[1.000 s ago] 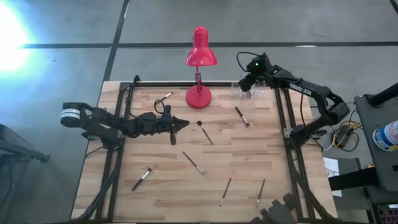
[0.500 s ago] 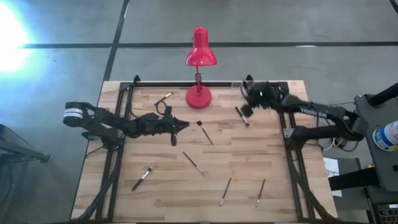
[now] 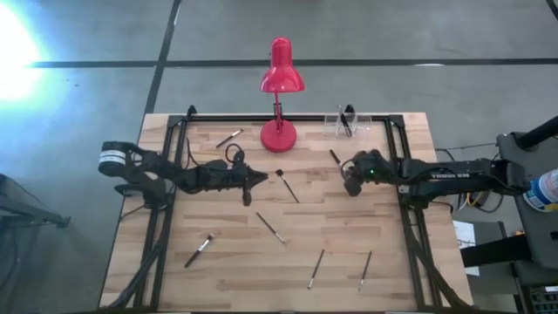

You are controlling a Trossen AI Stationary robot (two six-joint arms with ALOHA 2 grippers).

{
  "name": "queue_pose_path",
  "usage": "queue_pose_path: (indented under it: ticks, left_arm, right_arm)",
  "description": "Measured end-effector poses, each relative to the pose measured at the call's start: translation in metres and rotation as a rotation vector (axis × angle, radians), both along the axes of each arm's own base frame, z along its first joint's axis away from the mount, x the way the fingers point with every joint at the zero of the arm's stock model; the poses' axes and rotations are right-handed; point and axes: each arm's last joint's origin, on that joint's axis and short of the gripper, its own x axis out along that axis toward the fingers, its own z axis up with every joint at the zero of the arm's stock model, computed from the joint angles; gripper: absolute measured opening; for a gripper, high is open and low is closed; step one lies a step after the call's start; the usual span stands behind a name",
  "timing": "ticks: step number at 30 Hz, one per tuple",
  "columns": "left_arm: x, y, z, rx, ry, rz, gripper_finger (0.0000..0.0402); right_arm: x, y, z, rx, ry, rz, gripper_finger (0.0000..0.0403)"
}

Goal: Sort items
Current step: Put the black powder brush into the transparent organizer

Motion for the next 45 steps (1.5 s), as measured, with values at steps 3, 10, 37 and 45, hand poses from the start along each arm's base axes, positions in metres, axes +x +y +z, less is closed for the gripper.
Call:
queue_pose_path:
  ticks: [3,10,37,45]
  left_arm:
    - [0.003,0.001,0.000,0.001,-0.001,0.000,0.0029]
    - [0.006,0.001,0.002,0.022,-0.004,-0.005,0.0029]
    - [0.013,-0.005,0.001,0.033,0.083,-0.056,0.0029]
    - [0.036,-0.027,0.014,0.082,0.194,-0.091,0.0044]
  right_arm:
    - [-0.001,-0.001,-0.007,-0.001,0.031,-0.036,0.0113]
    - [0.001,-0.002,-0.016,0.006,0.083,-0.067,0.0150]
    - [0.028,0.007,-0.022,-0.088,0.169,0.142,0.0014]
    - [0.054,0.026,-0.003,-0.167,0.149,0.306,0.0013]
